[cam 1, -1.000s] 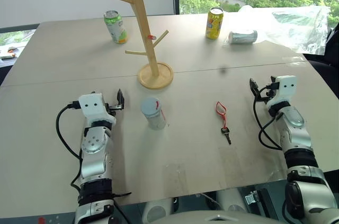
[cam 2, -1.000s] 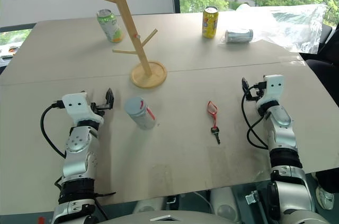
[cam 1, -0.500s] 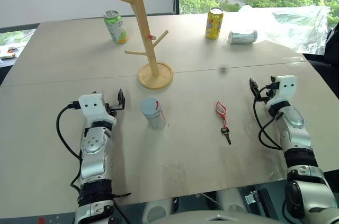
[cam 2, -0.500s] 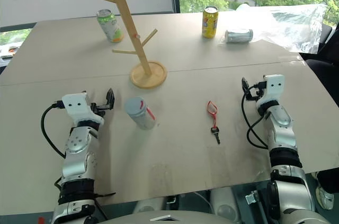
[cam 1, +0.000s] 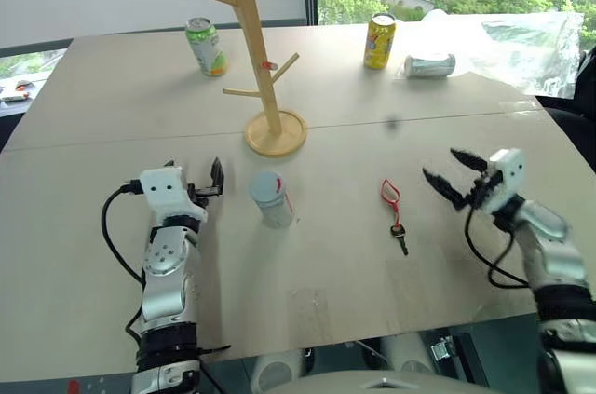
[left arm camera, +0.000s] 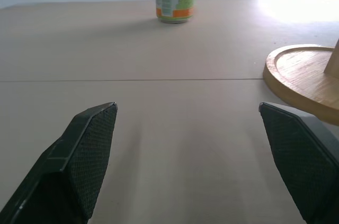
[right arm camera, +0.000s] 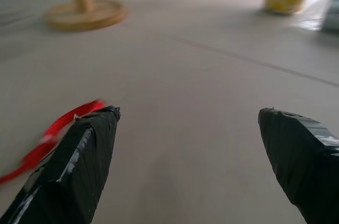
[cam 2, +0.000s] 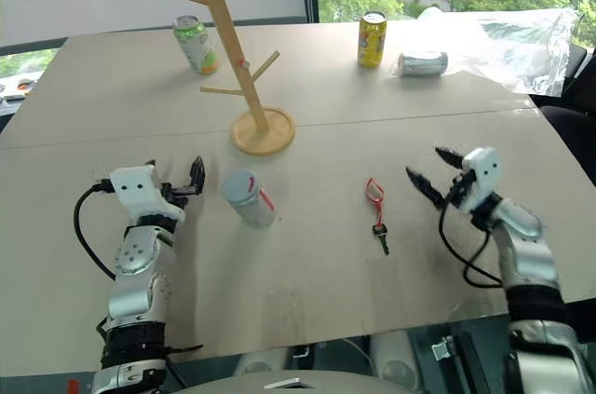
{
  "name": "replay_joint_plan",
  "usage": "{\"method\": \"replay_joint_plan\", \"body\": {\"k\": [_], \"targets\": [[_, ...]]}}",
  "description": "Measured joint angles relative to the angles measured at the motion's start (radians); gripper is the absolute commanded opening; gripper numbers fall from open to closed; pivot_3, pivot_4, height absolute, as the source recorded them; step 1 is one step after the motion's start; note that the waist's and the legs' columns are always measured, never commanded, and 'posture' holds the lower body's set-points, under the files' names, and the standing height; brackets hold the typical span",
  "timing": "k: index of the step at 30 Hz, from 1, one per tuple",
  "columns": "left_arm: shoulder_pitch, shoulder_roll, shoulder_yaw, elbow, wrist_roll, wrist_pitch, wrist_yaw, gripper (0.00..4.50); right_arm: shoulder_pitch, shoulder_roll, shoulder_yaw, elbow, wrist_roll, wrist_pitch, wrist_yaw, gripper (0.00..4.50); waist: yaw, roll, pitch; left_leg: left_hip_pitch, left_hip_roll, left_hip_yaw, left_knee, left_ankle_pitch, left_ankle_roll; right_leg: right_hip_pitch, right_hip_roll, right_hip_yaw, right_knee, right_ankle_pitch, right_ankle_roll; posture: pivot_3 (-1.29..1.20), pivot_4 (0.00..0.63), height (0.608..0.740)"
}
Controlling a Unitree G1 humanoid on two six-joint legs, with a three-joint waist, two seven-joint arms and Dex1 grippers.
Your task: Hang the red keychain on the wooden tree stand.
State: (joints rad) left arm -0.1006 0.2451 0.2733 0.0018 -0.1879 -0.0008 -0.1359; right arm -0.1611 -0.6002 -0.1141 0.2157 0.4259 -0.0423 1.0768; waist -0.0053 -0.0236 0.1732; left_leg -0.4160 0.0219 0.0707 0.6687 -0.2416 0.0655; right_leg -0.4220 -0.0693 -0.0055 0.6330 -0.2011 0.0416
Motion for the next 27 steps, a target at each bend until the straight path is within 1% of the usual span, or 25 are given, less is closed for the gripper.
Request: {"method": "replay_joint_plan", "body": {"k": [1,3,6,10,14,20,27], "targets": [[0.001,0.001,0.000,-0.010,-0.001,0.009,-0.001,4.46,0.030,-0.032,0.009,-0.005,-0.003,-0.026,0.065,4.50,-0.001,0.000,0.000,0.001,0.000,0.000,0.000,0.000,0.000,0.000,0.000,0.000,0.000,0.000,0.000,0.00,0.150,0.740],[0.001,0.001,-0.001,-0.019,-0.003,0.017,-0.002,4.46,0.059,-0.050,0.019,-0.004,-0.019,-0.082,0.124,4.50,-0.005,0.000,0.000,0.001,0.000,0.000,0.000,0.000,0.000,0.000,0.000,0.000,0.000,0.000,0.000,0.00,0.150,0.740],[0.000,0.003,-0.001,-0.037,-0.010,0.033,-0.011,4.46,0.086,-0.045,0.040,0.005,-0.031,-0.190,0.205,4.50,-0.006,0.000,0.000,0.001,0.001,0.000,0.000,0.000,0.000,0.000,0.002,0.000,0.000,0.000,0.000,0.00,0.150,0.740],[0.001,0.013,-0.002,-0.100,-0.025,0.077,-0.025,4.46,0.086,-0.024,0.062,0.029,-0.031,-0.272,0.266,4.50,-0.003,-0.001,0.000,0.001,0.000,0.000,0.000,0.000,0.000,0.000,0.002,0.000,0.000,0.000,0.000,0.00,0.150,0.740],[0.018,0.037,0.001,-0.204,-0.058,0.124,-0.051,4.46,0.079,-0.011,0.076,0.056,-0.026,-0.315,0.311,4.50,0.000,-0.001,0.000,0.001,0.000,0.000,0.000,0.000,0.000,0.000,0.001,0.000,0.000,0.000,0.000,0.00,0.150,0.740],[0.101,0.069,0.004,-0.408,-0.152,0.220,-0.093,4.46,0.065,-0.006,0.076,0.079,0.034,-0.331,0.393,4.50,0.001,0.000,0.000,0.001,0.001,0.000,0.000,0.000,0.000,0.000,-0.002,0.000,0.000,0.000,-0.001,0.00,0.150,0.740],[0.147,0.104,0.038,-0.639,-0.266,0.347,-0.089,4.46,0.029,0.007,0.077,0.127,0.074,-0.340,0.424,4.50,0.004,0.000,0.000,0.001,0.000,0.000,0.000,0.000,0.000,0.000,-0.001,0.000,0.000,0.000,-0.001,0.00,0.150,0.740]]}}
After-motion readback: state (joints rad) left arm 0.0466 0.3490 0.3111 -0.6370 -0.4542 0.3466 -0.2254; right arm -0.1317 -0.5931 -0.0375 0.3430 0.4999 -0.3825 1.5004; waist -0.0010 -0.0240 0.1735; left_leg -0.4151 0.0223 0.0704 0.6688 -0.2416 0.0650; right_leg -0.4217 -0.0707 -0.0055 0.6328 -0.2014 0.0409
